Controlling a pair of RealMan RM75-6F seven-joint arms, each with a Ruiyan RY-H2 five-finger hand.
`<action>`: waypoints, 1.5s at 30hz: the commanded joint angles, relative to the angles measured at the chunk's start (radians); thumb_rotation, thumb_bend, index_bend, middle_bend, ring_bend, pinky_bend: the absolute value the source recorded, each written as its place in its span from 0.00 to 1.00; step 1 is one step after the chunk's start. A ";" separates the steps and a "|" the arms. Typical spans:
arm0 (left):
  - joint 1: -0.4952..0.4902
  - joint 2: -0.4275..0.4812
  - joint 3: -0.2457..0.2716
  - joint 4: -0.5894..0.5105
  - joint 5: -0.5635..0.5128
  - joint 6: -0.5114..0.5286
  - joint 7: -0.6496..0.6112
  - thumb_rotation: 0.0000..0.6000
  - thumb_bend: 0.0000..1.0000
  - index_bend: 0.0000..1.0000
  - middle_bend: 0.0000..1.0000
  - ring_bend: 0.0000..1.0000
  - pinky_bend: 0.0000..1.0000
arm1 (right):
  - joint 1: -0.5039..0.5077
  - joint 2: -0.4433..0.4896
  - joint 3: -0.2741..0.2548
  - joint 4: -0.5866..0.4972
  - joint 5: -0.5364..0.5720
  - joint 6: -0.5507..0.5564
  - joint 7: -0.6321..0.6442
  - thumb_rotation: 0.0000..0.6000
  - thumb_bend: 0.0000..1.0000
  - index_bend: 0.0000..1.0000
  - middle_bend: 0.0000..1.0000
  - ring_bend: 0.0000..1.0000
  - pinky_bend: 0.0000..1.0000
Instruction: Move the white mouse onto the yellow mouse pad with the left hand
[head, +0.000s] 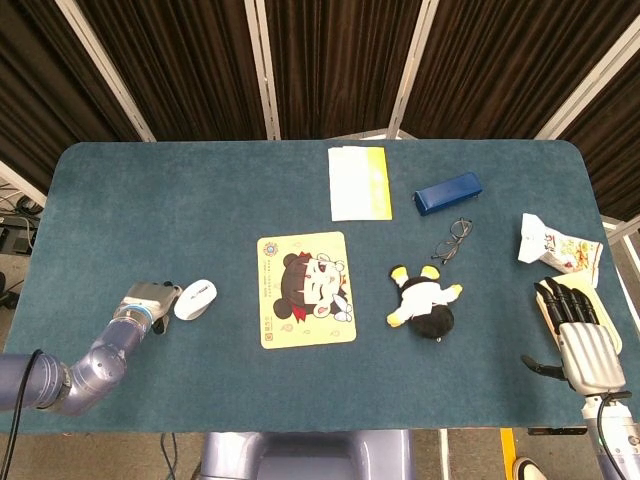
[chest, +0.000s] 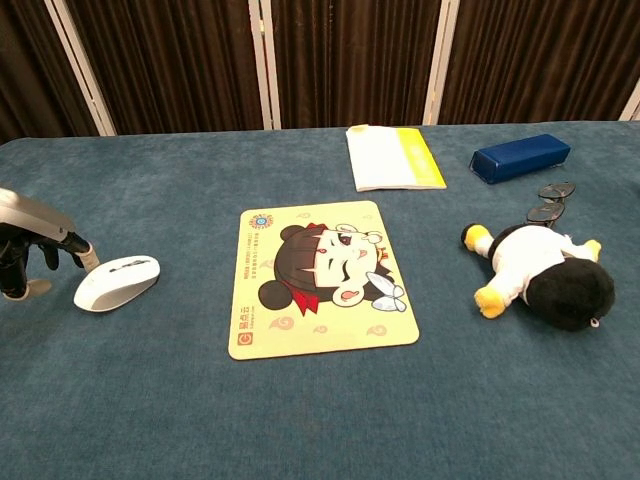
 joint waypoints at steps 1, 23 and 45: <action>-0.023 0.013 0.023 -0.018 0.000 -0.031 -0.004 1.00 0.67 0.12 0.04 0.11 0.23 | 0.000 0.000 0.000 0.000 -0.001 0.000 0.000 1.00 0.11 0.00 0.00 0.00 0.00; -0.128 0.061 0.134 -0.098 0.122 -0.174 -0.155 1.00 0.67 0.12 0.04 0.11 0.23 | -0.001 0.000 -0.001 0.001 -0.001 0.001 0.001 1.00 0.11 0.00 0.00 0.00 0.00; 0.318 0.056 0.022 0.042 1.302 0.372 -0.267 1.00 0.06 0.19 0.00 0.00 0.00 | -0.002 -0.004 0.001 0.000 0.001 0.005 -0.011 1.00 0.11 0.00 0.00 0.00 0.00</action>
